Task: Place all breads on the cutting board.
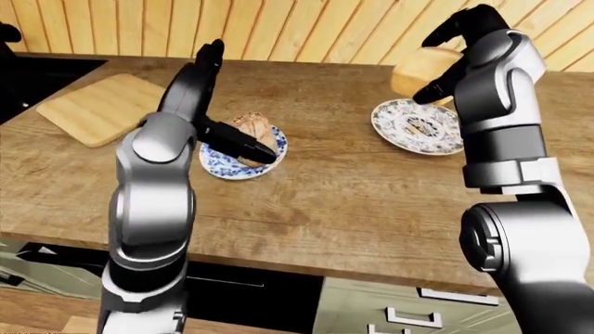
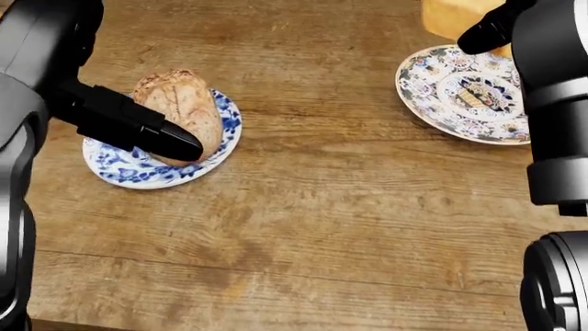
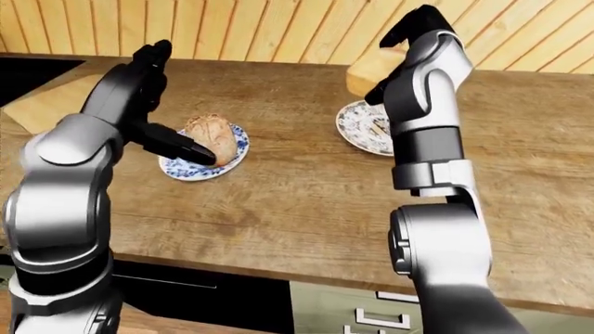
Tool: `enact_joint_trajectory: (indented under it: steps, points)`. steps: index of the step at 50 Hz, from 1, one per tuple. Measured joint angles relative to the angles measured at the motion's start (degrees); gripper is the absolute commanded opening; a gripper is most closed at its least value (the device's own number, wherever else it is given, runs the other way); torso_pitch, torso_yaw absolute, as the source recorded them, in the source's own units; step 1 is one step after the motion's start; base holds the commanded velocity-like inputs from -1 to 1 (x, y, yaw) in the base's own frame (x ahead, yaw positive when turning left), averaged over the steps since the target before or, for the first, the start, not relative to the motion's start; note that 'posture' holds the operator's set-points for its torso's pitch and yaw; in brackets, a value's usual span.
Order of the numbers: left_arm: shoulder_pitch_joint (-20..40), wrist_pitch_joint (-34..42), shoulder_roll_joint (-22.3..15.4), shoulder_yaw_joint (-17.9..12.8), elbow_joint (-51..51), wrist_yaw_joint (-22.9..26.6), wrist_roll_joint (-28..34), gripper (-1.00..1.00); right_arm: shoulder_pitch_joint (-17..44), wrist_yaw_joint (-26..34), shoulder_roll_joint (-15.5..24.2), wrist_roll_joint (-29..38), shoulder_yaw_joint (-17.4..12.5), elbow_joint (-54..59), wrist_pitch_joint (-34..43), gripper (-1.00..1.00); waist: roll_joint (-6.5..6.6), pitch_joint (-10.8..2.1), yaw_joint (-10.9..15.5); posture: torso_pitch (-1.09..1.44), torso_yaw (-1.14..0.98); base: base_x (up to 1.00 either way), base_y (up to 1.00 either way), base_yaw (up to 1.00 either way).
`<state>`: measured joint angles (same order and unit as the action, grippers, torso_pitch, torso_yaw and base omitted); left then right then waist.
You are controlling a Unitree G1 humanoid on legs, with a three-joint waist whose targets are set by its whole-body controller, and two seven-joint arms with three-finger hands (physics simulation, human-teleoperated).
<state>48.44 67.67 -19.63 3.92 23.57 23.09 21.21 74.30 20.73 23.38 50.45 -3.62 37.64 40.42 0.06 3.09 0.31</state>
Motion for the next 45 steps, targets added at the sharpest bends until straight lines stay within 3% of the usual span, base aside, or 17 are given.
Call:
enact_joint_trajectory:
  steps: [8,15,31,37,41,45]
  points:
    - [0.6,-5.3,5.0,-1.5,-8.7,6.9,9.3,1.00,0.1,0.2,-0.2,0.5,0.0,-1.0,-0.4,-1.00,-0.72,-0.21,0.1,0.00,0.00,0.00,0.00,0.00]
    - [0.6,-8.2,7.2,-2.3,-11.5,10.2,14.2,1.00,-0.9,0.2,-0.3,0.4,-0.1,-1.0,-0.4,-1.00,-0.96,-0.19,0.2,0.00,0.00,0.00,0.00,0.00]
    - [0.1,-12.8,10.0,-3.3,-17.7,12.4,18.5,0.99,-1.6,-0.5,-0.2,0.3,-0.1,-1.1,-0.8,-1.00,-1.17,-0.34,0.3,0.00,0.00,0.00,0.00,0.00]
    - [0.1,-13.2,10.5,-3.0,-18.0,12.9,19.1,0.73,-1.6,-0.5,-0.1,0.3,-0.2,-1.0,-0.8,-1.00,-1.14,-0.36,0.3,0.00,0.00,0.00,0.00,0.00]
    - [0.1,-13.8,10.7,-3.0,-18.9,13.0,19.4,0.45,-1.6,-0.8,0.0,0.2,-0.3,-0.7,-1.0,-1.00,-1.15,-0.40,0.2,0.00,0.00,0.00,0.00,0.00]
    - [0.2,-14.4,10.7,-3.3,-18.7,12.6,20.2,0.36,-1.8,-0.8,0.0,0.1,-0.2,-0.8,-1.1,-1.00,-1.15,-0.49,0.2,0.00,0.00,0.00,0.00,0.00]
